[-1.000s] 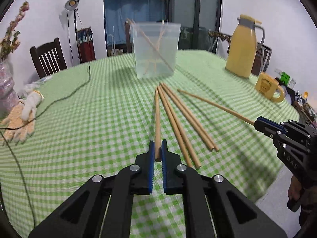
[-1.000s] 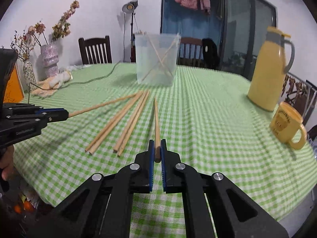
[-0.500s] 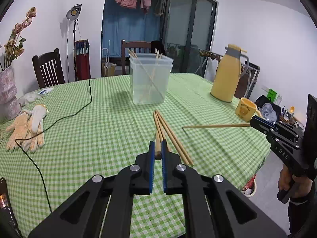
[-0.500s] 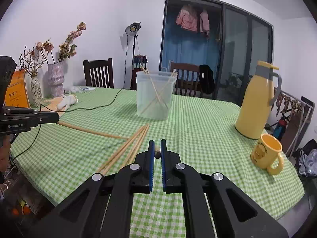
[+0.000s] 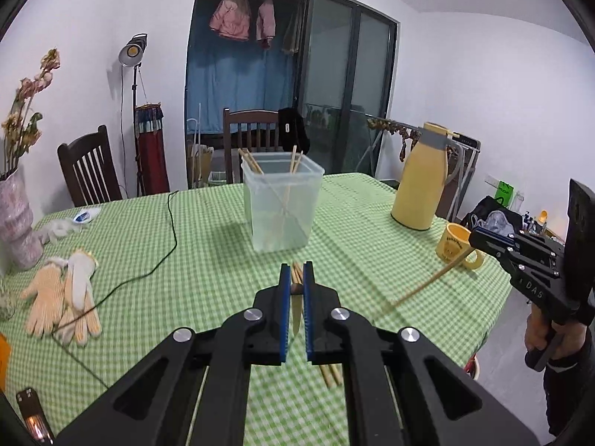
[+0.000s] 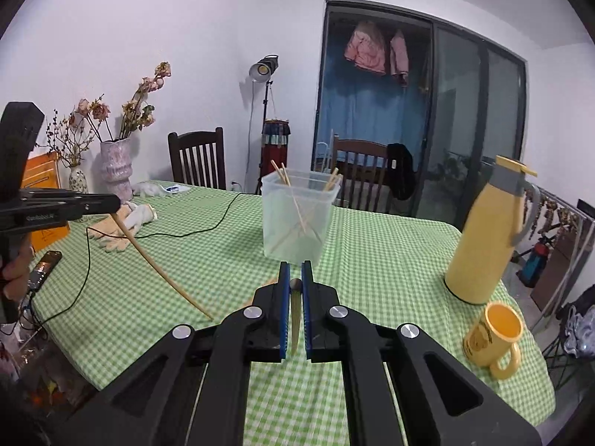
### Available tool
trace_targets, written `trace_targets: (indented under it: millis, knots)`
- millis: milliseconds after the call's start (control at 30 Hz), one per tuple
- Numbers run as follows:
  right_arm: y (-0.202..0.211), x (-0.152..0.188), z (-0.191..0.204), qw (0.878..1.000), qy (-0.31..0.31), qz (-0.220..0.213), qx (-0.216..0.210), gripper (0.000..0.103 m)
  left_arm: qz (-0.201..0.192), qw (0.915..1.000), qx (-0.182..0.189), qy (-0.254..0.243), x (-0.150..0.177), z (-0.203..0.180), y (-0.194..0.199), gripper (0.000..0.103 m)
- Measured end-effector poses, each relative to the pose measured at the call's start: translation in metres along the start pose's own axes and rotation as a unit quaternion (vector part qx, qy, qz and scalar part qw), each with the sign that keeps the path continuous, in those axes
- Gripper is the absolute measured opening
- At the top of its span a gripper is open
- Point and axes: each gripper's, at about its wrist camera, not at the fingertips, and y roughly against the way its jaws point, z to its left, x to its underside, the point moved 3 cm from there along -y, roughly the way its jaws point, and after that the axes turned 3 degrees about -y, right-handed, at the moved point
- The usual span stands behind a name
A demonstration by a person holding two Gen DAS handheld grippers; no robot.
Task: Organize utensils
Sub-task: 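Lift both held chopsticks and carry them over the clear container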
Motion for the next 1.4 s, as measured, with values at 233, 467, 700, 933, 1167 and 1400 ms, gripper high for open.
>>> trace_targets:
  millis: [233,467,700,933,1167,1400]
  knots:
    - [-0.039,-0.031,-0.018,0.997,-0.037,0.052,-0.041,0.006,0.027,0.9993,0.022,0.012,-0.028,0.012,-0.041,0.003]
    - [-0.065,-0.046,-0.029,0.994,-0.056,0.086,-0.047,0.006,0.046,0.9984,0.029,0.012,-0.051,0.019,-0.078,0.003]
    - [-0.075,-0.052,-0.033,0.992,-0.057,0.102,-0.054,0.006,0.057,0.9979,0.029,0.012,-0.07,0.029,-0.096,0.003]
    - [-0.084,-0.064,-0.038,0.99,-0.053,0.108,-0.067,0.006,0.06,0.9978,0.028,-0.004,-0.088,0.025,-0.113,0.003]
    - [-0.096,-0.12,-0.041,0.994,-0.04,0.072,-0.076,0.006,0.018,0.9991,0.039,-0.003,-0.156,0.029,-0.102,0.003]
    - [-0.101,-0.238,-0.046,0.997,-0.028,-0.026,-0.074,0.006,-0.052,0.9979,0.036,-0.018,-0.265,0.036,-0.082,0.003]
